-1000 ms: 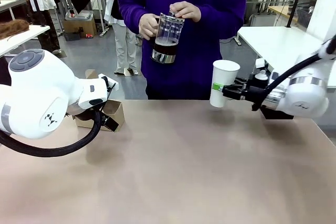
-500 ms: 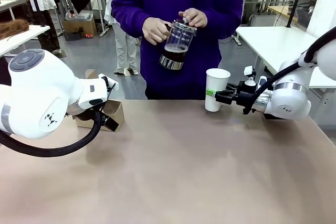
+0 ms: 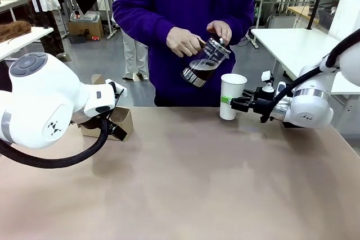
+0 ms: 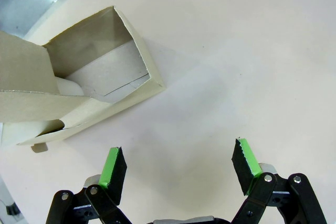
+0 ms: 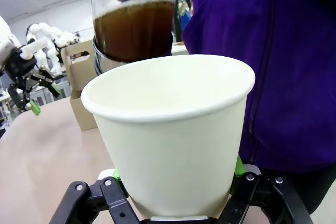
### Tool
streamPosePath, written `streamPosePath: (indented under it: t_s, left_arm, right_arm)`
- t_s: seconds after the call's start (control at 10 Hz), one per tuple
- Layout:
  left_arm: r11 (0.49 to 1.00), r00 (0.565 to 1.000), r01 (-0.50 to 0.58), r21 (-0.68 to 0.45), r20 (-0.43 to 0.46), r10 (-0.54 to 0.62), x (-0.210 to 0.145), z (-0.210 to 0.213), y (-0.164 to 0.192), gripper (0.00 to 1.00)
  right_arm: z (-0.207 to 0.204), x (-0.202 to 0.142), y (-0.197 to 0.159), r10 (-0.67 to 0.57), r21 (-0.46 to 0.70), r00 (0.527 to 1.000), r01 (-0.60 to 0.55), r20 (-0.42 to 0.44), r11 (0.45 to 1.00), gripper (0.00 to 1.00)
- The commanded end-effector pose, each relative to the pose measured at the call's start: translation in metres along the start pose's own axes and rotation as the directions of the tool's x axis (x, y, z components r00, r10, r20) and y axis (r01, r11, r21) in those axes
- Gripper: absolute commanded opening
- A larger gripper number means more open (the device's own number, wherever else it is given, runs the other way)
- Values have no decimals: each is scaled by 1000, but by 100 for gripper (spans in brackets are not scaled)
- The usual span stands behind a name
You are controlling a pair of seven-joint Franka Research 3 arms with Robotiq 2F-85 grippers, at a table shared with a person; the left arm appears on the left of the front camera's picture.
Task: Pour a drink into a cup and package it in a carrier.
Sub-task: When a person places the Paper Cup Lid on the 600 ml Paper Cup , lift the 600 ml Paper Cup.
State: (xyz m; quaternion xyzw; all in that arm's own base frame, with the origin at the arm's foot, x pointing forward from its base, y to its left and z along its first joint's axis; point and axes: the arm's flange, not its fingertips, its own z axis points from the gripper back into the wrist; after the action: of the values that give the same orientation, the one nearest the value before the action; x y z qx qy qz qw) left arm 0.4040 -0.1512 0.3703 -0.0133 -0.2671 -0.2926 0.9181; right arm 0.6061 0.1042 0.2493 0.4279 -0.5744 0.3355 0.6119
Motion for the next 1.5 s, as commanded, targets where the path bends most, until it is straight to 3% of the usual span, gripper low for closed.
streamPosePath:
  t_s: [0.0, 1.4]
  left_arm:
    - [1000, 1000, 0, -1, 1, 0, 0, 0, 0, 100]
    - [1000, 1000, 0, -1, 1, 0, 0, 0, 0, 100]
  right_arm:
    - [1, 3, 5, 0, -1, 1000, 0, -1, 1000, 80]
    - [1, 3, 5, 0, -1, 1000, 0, -1, 1000, 80]
